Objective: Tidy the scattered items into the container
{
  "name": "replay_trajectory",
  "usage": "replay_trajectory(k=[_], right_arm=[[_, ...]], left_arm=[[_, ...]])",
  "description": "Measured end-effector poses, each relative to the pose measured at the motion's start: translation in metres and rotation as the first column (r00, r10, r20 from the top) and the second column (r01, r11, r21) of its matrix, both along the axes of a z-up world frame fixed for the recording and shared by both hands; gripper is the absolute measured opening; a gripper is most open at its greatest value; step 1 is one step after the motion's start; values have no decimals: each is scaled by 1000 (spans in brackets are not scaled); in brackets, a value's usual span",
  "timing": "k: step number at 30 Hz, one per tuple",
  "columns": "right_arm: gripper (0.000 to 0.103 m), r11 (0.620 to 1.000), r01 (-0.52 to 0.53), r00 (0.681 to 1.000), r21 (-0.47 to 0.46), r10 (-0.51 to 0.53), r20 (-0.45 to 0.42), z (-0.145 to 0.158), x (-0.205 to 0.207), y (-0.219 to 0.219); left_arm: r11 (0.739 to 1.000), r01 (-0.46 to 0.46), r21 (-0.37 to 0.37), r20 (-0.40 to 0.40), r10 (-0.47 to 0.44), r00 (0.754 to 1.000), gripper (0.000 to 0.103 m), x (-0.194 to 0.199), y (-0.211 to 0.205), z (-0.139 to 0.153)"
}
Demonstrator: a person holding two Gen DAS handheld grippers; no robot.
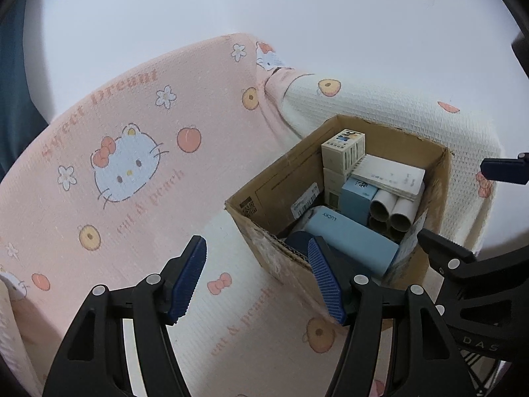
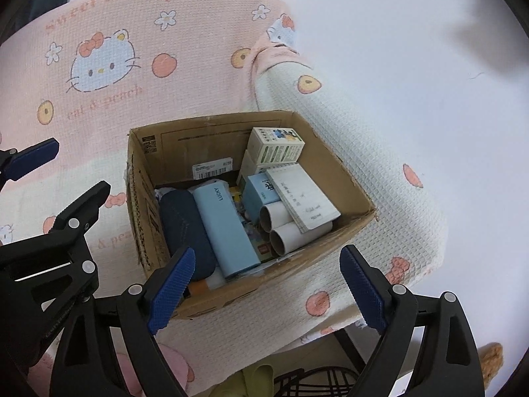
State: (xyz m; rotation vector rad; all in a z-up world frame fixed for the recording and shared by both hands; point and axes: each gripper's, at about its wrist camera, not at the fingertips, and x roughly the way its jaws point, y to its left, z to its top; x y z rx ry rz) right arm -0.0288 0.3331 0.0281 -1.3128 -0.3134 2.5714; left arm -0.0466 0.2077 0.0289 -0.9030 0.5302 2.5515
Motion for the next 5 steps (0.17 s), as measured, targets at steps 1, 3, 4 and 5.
replay_trajectory(k=[1, 3, 4, 5], right_arm=[[89, 1000, -1, 1000, 2, 1, -2, 1, 0, -1], [89, 1000, -1, 1000, 5, 2, -4, 2, 1, -2], [89, 1000, -2, 1000, 5, 2, -4, 2, 1, -2], [89, 1000, -2, 1000, 6, 2, -3, 2, 1, -2]], left_arm=[[1000, 0, 1, -3, 0, 1000, 68, 0, -1, 0], [1000, -4, -1, -10, 4, 1000, 68, 2, -2, 1], [1000, -6, -3, -15, 6, 1000, 68, 3, -2, 2], [1000, -3, -6, -17, 3, 1000, 68, 3, -2, 2]])
